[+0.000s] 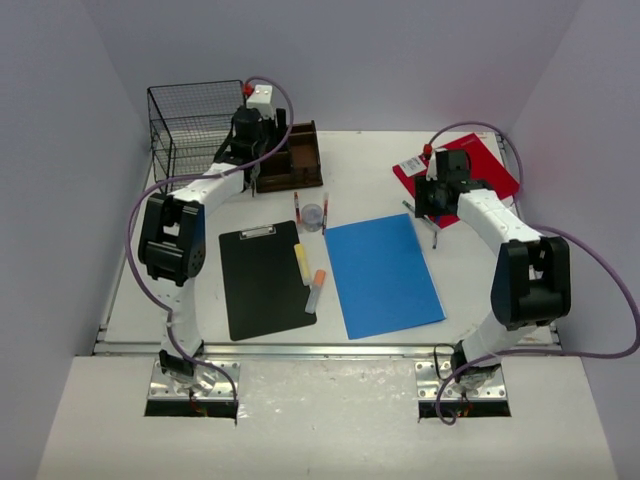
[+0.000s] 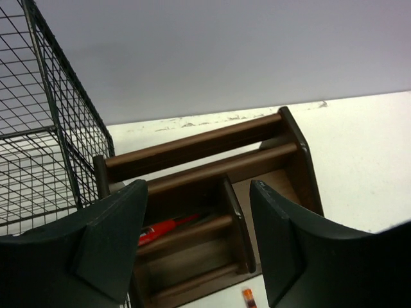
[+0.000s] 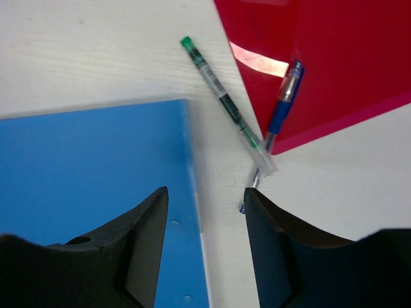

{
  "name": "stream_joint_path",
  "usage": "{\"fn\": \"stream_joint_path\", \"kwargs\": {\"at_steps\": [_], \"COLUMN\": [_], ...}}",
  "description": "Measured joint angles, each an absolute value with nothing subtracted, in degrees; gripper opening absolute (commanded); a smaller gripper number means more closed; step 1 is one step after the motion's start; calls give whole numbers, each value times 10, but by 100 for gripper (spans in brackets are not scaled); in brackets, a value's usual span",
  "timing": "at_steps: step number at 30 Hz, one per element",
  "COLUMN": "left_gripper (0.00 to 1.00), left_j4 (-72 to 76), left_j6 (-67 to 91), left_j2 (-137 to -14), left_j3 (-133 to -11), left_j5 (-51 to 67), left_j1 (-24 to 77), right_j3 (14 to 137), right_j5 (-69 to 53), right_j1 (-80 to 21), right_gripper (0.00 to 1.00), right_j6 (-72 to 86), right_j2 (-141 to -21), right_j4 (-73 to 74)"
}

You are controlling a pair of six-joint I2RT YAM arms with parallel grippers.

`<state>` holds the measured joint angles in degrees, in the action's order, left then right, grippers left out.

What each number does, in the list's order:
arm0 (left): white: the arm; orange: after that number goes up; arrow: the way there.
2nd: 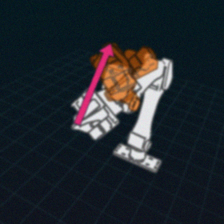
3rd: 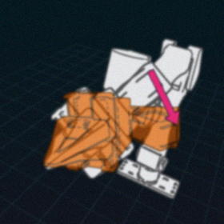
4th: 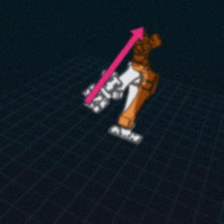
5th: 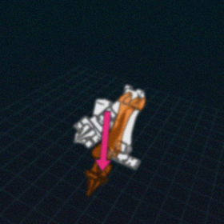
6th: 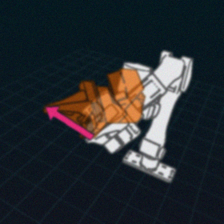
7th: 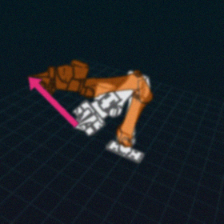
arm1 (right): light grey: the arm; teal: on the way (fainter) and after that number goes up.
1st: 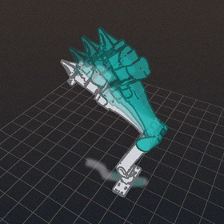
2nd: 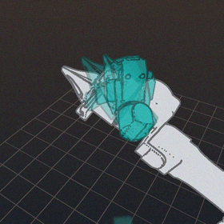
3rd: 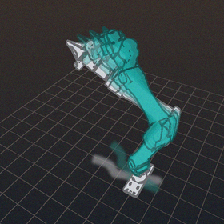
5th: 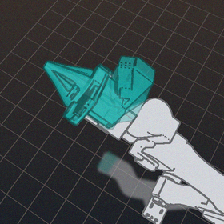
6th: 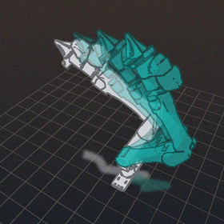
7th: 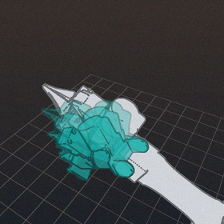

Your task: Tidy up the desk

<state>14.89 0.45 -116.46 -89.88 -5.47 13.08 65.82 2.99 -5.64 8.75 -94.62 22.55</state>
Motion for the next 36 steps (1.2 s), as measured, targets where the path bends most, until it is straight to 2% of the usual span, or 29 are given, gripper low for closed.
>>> {"fn": "stream_joint_path", "kwargs": {"at_steps": [8, 18, 25, 30, 36], "left_gripper": [69, 70, 70, 70, 70], "left_j4": [149, 161, 158, 157, 156], "left_j6": [4, -18, -23, -26, -27], "left_j2": [-1072, -1001, -1001, -1001, -1001], "left_j3": [-824, -750, -735, -734, -734], "left_j5": [-8, 25, 35, 38, 40], "left_j1": [131, 131, 131, 131, 131], "right_j3": [681, 703, 753, 773, 783], "right_j5": [60, 20, -10, -25, -35], "right_j1": [-10, -10, -10, -15, -25], "right_gripper": [41, 35, 34, 39, 39], "right_j6": [73, -4, -47, -68, -87], "right_j2": [-1025, -1077, -1123, -1152, -1178], "right_j4": [224, 191, 185, 186, 191]}}
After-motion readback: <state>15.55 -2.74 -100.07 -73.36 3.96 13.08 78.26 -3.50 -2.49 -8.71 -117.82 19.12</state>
